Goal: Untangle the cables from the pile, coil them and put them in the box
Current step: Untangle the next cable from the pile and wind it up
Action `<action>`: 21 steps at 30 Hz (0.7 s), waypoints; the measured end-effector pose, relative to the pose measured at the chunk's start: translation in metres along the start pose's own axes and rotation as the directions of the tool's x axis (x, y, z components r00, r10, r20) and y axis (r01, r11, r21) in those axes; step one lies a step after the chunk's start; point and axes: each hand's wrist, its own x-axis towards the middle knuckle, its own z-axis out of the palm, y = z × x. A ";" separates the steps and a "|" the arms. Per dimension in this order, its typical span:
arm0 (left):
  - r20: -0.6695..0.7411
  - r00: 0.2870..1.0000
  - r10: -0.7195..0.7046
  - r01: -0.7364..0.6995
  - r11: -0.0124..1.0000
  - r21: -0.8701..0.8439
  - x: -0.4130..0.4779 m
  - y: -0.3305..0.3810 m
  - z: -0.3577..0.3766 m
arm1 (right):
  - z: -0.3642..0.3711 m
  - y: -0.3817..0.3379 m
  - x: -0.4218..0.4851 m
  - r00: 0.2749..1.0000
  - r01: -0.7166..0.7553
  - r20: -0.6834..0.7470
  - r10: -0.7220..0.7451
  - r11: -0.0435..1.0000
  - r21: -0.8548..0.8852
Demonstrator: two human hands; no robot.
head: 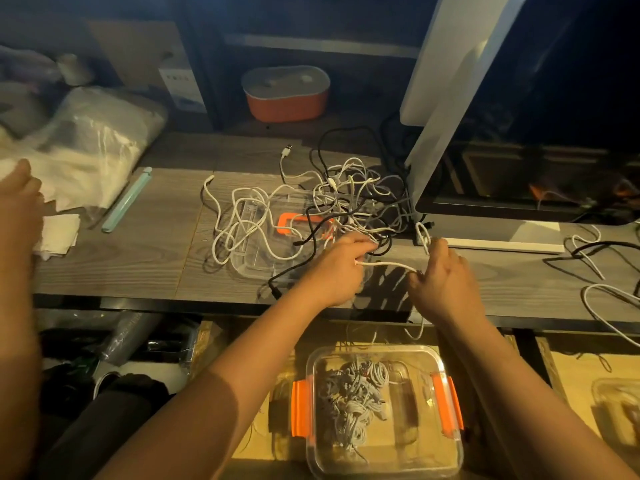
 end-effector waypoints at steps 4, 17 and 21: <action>0.297 0.955 0.002 0.130 0.897 -0.423 -0.016 0.013 0.001 | 0.002 0.000 -0.008 0.997 0.064 -0.061 -0.051 0.970 0.236; -0.111 0.977 -0.182 -0.007 0.493 -0.870 -0.033 0.023 0.010 | 0.003 0.003 -0.023 0.971 0.091 0.224 -0.083 0.996 -0.025; -0.127 0.956 -0.263 -0.062 0.241 -0.968 -0.035 0.032 0.007 | 0.005 -0.003 -0.031 0.983 0.092 0.159 -0.096 0.995 0.033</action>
